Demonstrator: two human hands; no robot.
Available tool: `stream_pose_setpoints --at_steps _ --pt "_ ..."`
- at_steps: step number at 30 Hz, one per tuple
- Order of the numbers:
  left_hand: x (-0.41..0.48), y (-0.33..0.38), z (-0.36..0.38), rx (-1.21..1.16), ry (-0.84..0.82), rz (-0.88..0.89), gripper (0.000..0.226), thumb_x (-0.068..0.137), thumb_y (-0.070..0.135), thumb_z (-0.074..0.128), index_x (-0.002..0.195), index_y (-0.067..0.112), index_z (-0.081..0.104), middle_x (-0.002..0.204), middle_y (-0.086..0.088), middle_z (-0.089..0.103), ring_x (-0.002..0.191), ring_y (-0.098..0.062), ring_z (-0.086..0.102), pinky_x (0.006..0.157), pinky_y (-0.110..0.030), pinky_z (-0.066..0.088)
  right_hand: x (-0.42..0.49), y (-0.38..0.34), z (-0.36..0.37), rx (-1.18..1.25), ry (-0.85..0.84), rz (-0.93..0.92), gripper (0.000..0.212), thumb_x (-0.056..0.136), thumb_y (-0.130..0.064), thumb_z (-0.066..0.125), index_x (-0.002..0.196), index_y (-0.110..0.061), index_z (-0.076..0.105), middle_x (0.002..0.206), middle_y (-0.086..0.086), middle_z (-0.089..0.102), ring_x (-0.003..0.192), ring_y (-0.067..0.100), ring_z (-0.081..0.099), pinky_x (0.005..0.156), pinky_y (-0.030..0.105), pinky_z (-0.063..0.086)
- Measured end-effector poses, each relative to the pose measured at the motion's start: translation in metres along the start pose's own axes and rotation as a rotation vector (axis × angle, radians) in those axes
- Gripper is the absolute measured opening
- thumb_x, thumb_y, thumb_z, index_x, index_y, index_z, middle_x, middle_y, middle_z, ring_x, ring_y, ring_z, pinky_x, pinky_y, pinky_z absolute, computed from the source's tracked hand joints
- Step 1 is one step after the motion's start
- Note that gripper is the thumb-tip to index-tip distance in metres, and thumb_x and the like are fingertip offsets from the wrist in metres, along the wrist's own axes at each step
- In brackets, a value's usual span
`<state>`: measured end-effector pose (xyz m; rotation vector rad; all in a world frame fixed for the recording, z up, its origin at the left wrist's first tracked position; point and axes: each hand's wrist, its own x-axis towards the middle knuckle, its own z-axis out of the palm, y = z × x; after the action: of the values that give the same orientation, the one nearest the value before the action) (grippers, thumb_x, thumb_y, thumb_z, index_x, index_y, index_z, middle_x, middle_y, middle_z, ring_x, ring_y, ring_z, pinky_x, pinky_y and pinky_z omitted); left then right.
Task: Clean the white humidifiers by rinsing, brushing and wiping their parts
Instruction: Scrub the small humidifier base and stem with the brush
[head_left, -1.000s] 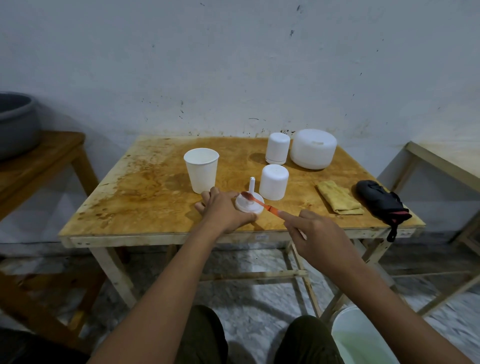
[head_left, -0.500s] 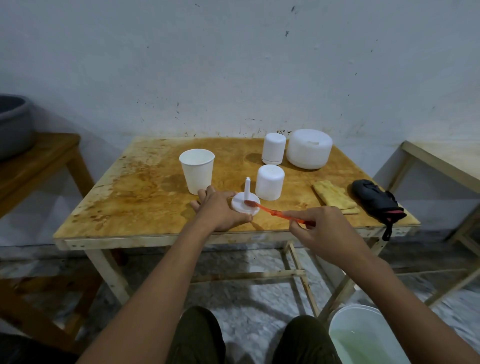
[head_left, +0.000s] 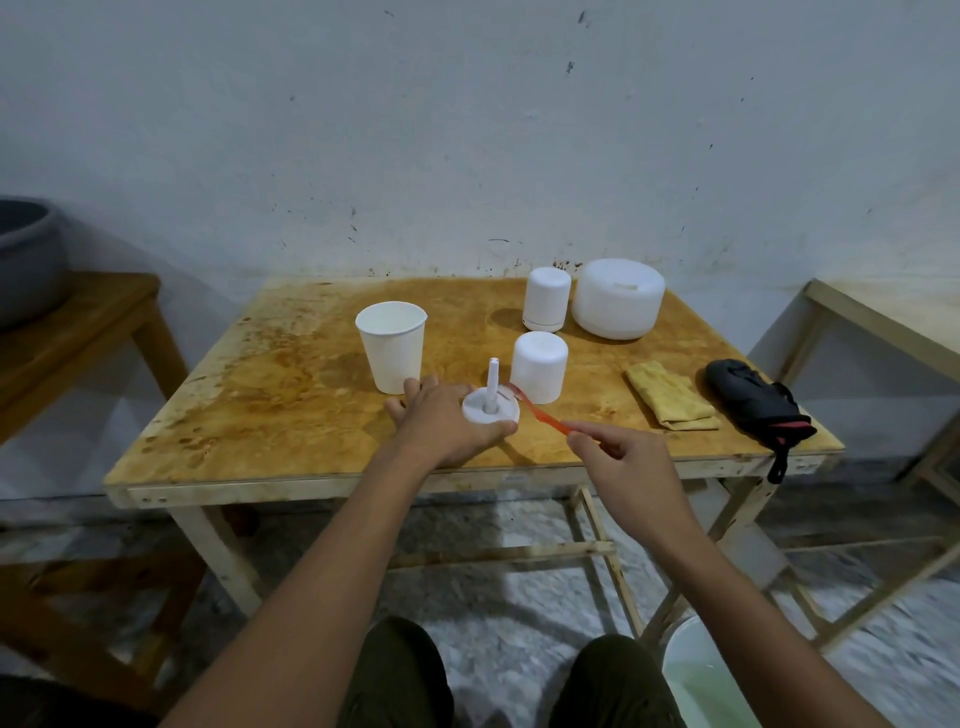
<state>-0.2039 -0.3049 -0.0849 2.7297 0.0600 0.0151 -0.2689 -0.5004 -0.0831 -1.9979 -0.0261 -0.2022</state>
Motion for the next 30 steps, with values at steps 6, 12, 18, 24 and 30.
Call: stream_pose_setpoints --at_steps 6,12,18,24,30 --pt "0.009 -0.003 -0.001 -0.044 -0.060 -0.001 0.073 0.079 0.069 0.061 0.141 0.033 0.048 0.142 0.001 0.050 0.132 -0.028 0.031 0.103 -0.046 0.022 -0.007 -0.008 0.018 0.115 0.016 -0.059 0.027 0.099 -0.021 0.056 0.122 -0.030 0.068 0.053 0.001 0.056 0.046 0.022 0.041 0.043 0.031 0.038" --pt "0.019 -0.005 -0.006 0.006 -0.161 0.020 0.079 0.080 0.070 0.060 0.147 0.034 0.039 0.148 0.001 0.044 0.134 -0.029 0.032 0.103 -0.046 0.024 -0.014 -0.002 0.023 0.171 0.037 -0.119 0.029 0.100 -0.018 0.054 0.124 -0.034 0.060 0.047 -0.005 0.033 0.044 0.006 0.024 0.040 0.017 0.021" --pt "0.021 -0.006 -0.007 0.004 -0.183 0.017 0.080 0.079 0.070 0.061 0.148 0.035 0.038 0.150 0.002 0.042 0.137 -0.030 0.031 0.106 -0.048 0.023 -0.010 -0.001 0.021 0.136 0.047 -0.191 0.030 0.099 -0.019 0.055 0.125 -0.033 0.061 0.051 -0.003 0.041 0.047 0.008 0.028 0.042 0.020 0.024" --pt "0.023 -0.006 -0.007 0.014 -0.187 0.024 0.080 0.079 0.070 0.062 0.147 0.034 0.039 0.150 0.001 0.043 0.136 -0.030 0.034 0.108 -0.049 0.025 -0.001 -0.009 0.011 -0.049 0.023 -0.310 0.033 0.096 -0.013 0.059 0.122 -0.033 0.063 0.062 0.009 0.065 0.048 0.003 0.040 0.046 0.015 0.032" --pt "0.022 -0.005 -0.009 0.018 -0.193 0.020 0.080 0.080 0.068 0.063 0.148 0.034 0.038 0.149 0.001 0.042 0.135 -0.029 0.033 0.106 -0.046 0.025 0.012 -0.013 0.003 -0.363 0.067 -0.526 0.032 0.091 -0.013 0.066 0.120 -0.025 0.069 0.058 -0.005 0.056 0.050 0.008 0.045 0.050 0.024 0.039"
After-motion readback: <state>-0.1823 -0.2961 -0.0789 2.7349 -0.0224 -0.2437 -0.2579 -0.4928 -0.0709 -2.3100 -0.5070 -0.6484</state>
